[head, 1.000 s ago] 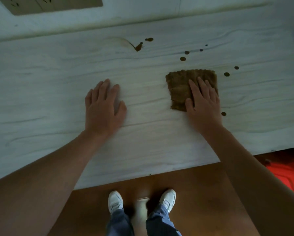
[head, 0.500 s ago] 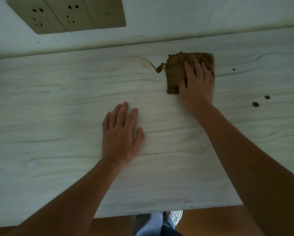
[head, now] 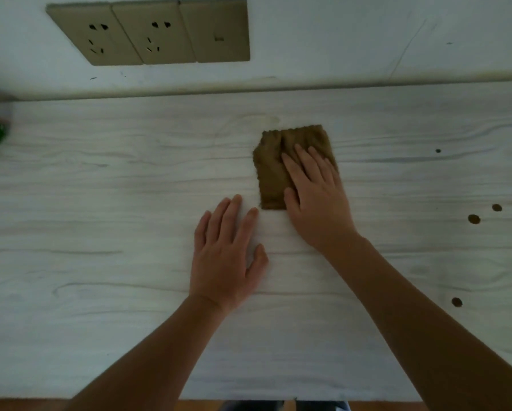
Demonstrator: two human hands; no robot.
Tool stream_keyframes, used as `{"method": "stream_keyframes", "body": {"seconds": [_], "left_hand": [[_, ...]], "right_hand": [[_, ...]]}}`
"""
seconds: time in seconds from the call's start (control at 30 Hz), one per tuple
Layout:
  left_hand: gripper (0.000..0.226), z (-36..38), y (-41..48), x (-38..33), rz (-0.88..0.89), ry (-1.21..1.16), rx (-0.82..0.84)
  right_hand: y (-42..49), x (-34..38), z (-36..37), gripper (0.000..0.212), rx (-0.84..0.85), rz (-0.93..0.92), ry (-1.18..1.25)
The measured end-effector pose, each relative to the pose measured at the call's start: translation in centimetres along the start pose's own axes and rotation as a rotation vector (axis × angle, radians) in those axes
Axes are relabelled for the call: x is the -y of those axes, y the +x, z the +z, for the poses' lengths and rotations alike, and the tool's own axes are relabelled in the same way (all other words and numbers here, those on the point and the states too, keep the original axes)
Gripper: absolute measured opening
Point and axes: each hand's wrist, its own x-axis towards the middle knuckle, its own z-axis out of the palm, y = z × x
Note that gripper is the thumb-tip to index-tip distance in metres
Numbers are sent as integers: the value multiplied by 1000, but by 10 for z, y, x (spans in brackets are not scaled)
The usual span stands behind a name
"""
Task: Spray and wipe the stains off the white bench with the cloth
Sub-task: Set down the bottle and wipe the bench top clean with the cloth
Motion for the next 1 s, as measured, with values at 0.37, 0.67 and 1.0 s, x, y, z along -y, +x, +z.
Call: {"method": "stream_keyframes", "body": {"seconds": [0.37,0.67,1.0], "left_hand": [[61,4,0,1,4,-40,-63],[62,2,1,-1,-18,-32,-17],[61,3,1,0,-19,-61,-44]], "right_hand": [[28,-29,-16,63,-45,230,-53],[77,35,13,59,11,-69,-26],[20,-63,-28,60,-16,149,-50]]}}
